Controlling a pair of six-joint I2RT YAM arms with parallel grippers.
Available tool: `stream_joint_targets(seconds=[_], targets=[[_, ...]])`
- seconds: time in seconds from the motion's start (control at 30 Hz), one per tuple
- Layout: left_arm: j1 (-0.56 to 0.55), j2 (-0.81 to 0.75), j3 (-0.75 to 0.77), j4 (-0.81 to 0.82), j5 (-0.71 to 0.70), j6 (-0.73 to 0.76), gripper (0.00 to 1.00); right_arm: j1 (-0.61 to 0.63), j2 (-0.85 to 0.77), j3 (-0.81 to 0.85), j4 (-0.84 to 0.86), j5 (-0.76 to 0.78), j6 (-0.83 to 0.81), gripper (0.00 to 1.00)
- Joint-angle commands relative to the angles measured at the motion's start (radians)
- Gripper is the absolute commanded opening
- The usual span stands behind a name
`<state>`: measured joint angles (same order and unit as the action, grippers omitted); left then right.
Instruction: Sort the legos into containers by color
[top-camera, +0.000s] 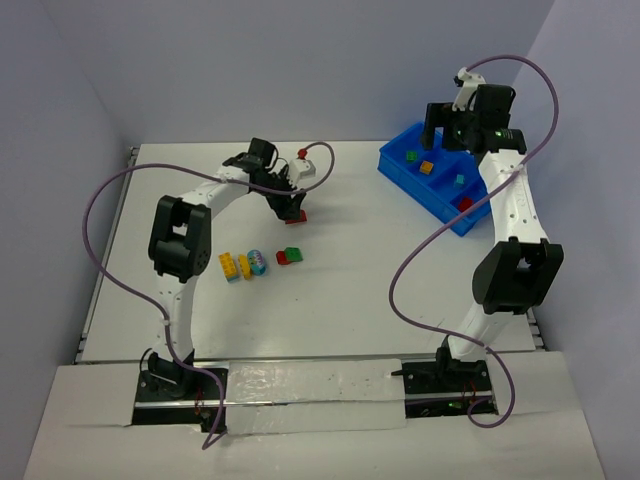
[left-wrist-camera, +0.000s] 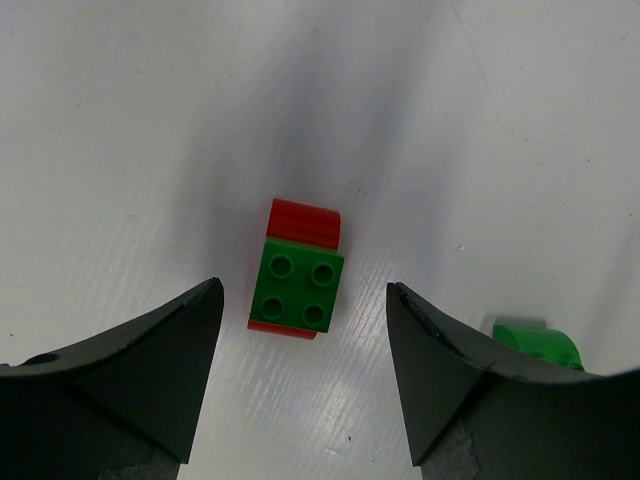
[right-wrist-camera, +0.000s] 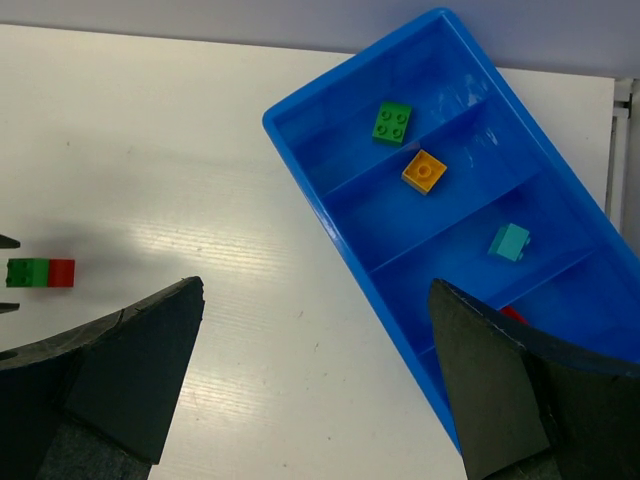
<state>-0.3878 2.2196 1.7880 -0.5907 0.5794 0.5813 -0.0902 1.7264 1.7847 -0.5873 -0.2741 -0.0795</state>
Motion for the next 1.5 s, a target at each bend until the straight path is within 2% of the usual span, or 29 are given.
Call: stream_joint_targets(seconds=[0.0,0.17,0.37,0.57,0.73,0.83,0.9,1.03,1.17,1.27,1.4,1.47], targets=[[-0.011,0.014,0.044,-0.018,-0.016,0.044,0.73,-0.009,-0.041,-0.006,-0.001,-0.026,-0.01,1.0],[-0.019,0.009,0.025,-0.006,-0.027,0.074,0.6,-0.008,-0.036,-0.007,-0.006,-0.048,-0.005,1.0],[-0.028,0.003,0.004,0.013,-0.045,0.094,0.56,-0.008,-0.036,-0.01,-0.01,-0.074,0.004,1.0],[-0.04,0.006,-0.009,0.023,-0.06,0.108,0.58,-0.008,-0.031,-0.011,-0.016,-0.085,0.007,1.0],[-0.042,0.005,-0.009,0.025,-0.056,0.109,0.45,-0.008,-0.031,-0.011,-0.013,-0.089,0.007,1.0],[-0.041,-0.002,-0.02,0.031,-0.051,0.115,0.42,-0.008,-0.03,-0.015,-0.012,-0.097,0.011,1.0],[-0.044,-0.008,-0.03,0.04,-0.056,0.116,0.45,-0.009,-0.028,-0.015,-0.011,-0.101,0.013,1.0],[-0.049,-0.002,-0.021,0.026,-0.068,0.121,0.57,-0.006,-0.024,-0.015,-0.011,-0.105,0.017,1.0],[-0.054,0.005,-0.02,0.03,-0.084,0.117,0.61,-0.006,-0.022,-0.01,-0.009,-0.109,0.022,1.0],[-0.055,0.005,-0.019,0.037,-0.081,0.113,0.54,-0.006,-0.024,-0.012,-0.009,-0.111,0.023,1.0],[-0.054,-0.008,-0.021,0.057,-0.065,0.103,0.34,-0.006,-0.027,-0.018,-0.007,-0.119,0.021,1.0],[-0.054,-0.02,-0.021,0.055,-0.057,0.101,0.27,-0.005,-0.028,-0.028,-0.002,-0.137,0.021,1.0]])
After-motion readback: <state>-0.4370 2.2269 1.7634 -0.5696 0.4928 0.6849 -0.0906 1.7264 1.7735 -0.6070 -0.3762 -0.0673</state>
